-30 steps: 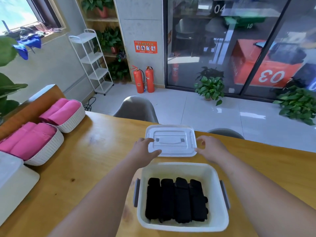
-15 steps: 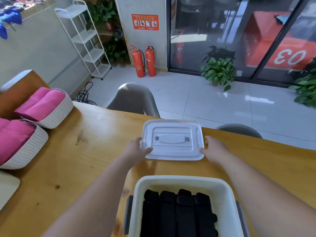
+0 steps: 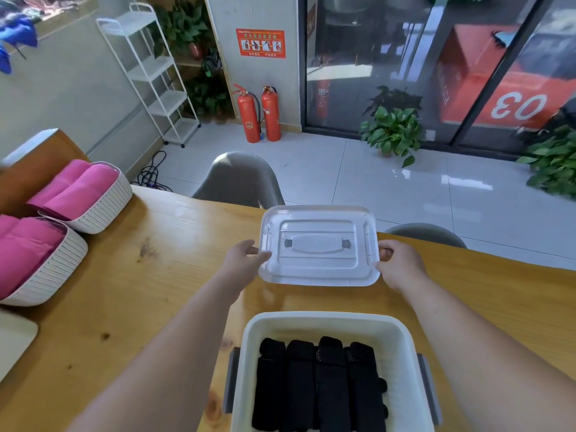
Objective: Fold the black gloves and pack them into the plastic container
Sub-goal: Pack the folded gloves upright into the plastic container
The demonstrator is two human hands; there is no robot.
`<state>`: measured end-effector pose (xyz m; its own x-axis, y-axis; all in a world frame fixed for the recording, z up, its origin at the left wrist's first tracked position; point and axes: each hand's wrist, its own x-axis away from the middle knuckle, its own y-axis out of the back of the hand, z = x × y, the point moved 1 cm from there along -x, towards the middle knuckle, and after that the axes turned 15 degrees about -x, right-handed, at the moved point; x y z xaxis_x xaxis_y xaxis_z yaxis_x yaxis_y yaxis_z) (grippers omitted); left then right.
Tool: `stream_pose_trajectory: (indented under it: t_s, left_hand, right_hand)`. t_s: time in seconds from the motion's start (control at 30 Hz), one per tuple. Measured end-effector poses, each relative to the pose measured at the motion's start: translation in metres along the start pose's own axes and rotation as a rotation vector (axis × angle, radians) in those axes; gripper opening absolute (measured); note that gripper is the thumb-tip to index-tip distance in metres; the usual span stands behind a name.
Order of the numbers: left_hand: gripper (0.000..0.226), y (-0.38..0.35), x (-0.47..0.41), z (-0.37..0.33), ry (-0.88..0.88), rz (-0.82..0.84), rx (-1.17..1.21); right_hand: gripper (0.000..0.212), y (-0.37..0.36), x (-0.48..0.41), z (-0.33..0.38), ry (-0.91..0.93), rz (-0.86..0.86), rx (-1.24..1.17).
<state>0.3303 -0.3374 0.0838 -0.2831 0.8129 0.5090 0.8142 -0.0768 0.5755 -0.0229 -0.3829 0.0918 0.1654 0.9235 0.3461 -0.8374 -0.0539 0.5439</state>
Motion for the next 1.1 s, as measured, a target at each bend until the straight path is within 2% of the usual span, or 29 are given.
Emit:
stream_pose_trajectory:
  t_s: [0.2,0.27,0.33,0.43,0.47,0.57,0.6,0.73,0.83,0.97,1.1]
  left_hand:
    - [0.079,0.016,0.047,-0.026,-0.111,-0.017,0.070]
    - [0.074,0.021,0.070,-0.033,-0.136,-0.008,0.113]
    - [0.066,0.027,0.097,-0.038,-0.153,-0.005,0.176]
    - [0.068,0.032,0.136,-0.039,-0.181,-0.010,0.261]
    - [0.067,0.033,0.148,-0.038,-0.195,-0.014,0.279]
    - [0.066,0.033,0.178,-0.026,-0.214,-0.038,0.303]
    - [0.069,0.032,0.187,-0.022,-0.217,-0.045,0.306]
    - [0.077,0.032,0.216,0.001,-0.211,-0.076,0.314]
    - [0.080,0.027,0.235,0.019,-0.203,-0.090,0.344]
    - [0.067,0.016,0.255,0.040,-0.168,-0.105,0.402]
    - [0.047,0.005,0.270,0.057,-0.173,-0.130,0.317]
  right_hand:
    - [0.038,0.033,0.042,0.031,0.071,-0.069,-0.124]
    - [0.042,0.045,0.060,0.038,0.083,-0.071,-0.178]
    - [0.057,0.059,0.078,0.041,0.083,-0.048,-0.248]
    - [0.095,0.074,0.094,0.027,0.092,-0.005,-0.386]
    - [0.096,0.078,0.108,0.029,0.090,0.005,-0.427]
    - [0.068,0.087,0.158,0.041,0.098,0.001,-0.555]
    - [0.065,0.089,0.168,0.038,0.113,0.001,-0.579]
    - [0.076,0.090,0.197,0.019,0.134,0.022,-0.612]
    - [0.074,0.083,0.215,0.004,0.141,0.041,-0.659]
    - [0.061,0.073,0.235,-0.014,0.102,0.071,-0.777]
    - [0.046,0.064,0.250,-0.033,0.091,0.092,-0.730]
